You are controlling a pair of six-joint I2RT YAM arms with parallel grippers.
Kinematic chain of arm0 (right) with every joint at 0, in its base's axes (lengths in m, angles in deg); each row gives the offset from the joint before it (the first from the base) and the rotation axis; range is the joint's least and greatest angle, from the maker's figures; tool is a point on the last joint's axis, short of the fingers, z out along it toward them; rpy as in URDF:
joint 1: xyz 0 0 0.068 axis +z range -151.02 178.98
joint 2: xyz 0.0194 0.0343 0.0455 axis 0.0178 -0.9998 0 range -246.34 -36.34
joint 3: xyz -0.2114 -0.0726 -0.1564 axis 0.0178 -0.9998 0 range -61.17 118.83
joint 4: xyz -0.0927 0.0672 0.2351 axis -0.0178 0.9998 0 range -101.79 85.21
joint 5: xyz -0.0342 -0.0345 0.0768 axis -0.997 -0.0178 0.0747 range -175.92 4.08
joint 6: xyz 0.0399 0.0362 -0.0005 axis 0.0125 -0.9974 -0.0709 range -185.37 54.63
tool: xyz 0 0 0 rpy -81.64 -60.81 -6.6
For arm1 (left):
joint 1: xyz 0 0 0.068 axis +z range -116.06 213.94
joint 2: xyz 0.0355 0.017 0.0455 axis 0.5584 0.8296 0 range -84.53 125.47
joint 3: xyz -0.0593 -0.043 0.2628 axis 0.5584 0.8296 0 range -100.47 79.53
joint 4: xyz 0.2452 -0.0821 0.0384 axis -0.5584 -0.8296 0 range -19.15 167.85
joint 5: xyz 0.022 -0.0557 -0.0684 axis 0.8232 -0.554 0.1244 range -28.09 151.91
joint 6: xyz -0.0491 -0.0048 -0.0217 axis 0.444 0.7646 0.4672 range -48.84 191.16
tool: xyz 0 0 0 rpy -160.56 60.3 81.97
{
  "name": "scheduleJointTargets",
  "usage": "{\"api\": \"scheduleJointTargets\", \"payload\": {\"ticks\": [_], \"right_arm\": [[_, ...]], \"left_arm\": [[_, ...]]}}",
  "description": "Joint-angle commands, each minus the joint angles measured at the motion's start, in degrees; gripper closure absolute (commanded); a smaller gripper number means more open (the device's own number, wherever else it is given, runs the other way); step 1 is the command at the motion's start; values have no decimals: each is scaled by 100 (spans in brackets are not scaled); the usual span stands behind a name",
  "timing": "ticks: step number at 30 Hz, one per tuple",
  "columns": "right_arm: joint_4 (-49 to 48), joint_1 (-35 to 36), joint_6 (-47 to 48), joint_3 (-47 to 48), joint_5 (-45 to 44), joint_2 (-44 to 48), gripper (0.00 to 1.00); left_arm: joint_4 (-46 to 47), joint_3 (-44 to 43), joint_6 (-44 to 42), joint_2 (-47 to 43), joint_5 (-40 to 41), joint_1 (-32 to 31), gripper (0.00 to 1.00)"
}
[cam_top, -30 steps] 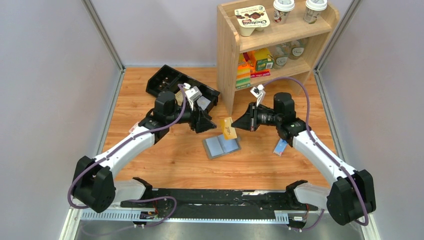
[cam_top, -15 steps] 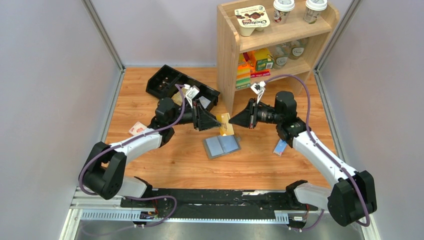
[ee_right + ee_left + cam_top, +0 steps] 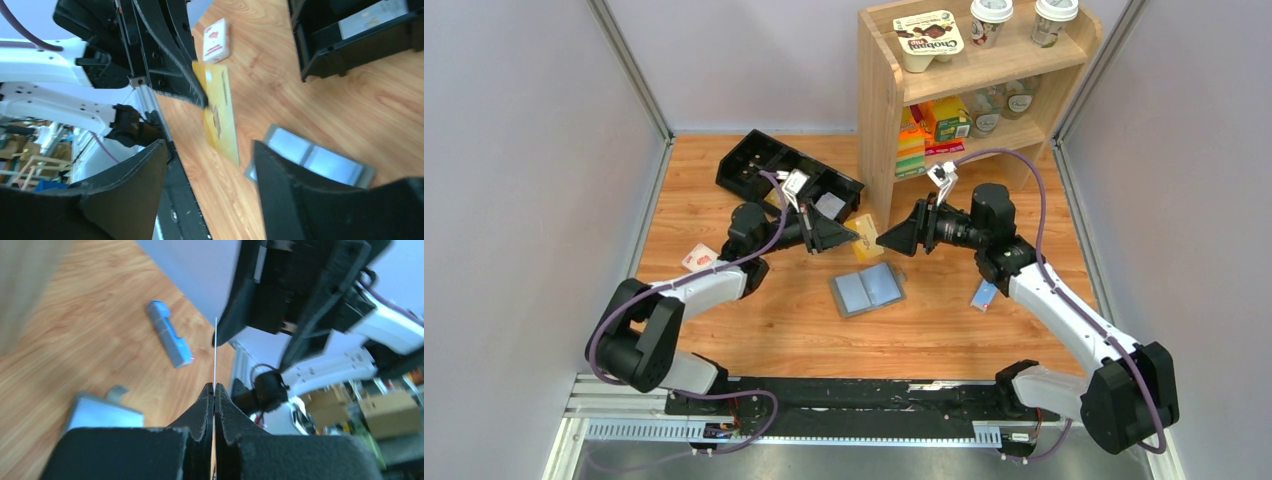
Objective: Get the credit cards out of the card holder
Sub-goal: Place the credit card in the storage box.
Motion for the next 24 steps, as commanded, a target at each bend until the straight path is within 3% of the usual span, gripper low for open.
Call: {"api": "scheduleJointTargets", "payload": {"ticks": [1, 4, 10, 16, 24], "right_arm": [[629, 13, 457, 193, -804, 310, 26], [781, 5, 572, 123, -1130, 451, 11], [1202, 14, 871, 149, -1438, 495, 0], [1387, 22, 1055, 158, -1535, 548, 0], [1537, 22, 1170, 114, -1553, 548, 0]], "left_arm": [[-1103, 116, -376, -533, 1195, 484, 100], [-2184, 90, -762, -805, 1848, 801, 100], [-3653, -577, -807, -473, 2868, 1706, 100], [-4077, -1421, -632, 510, 3413, 2392, 100], [-4384, -2556, -438, 2023, 3466, 2472, 100]]}}
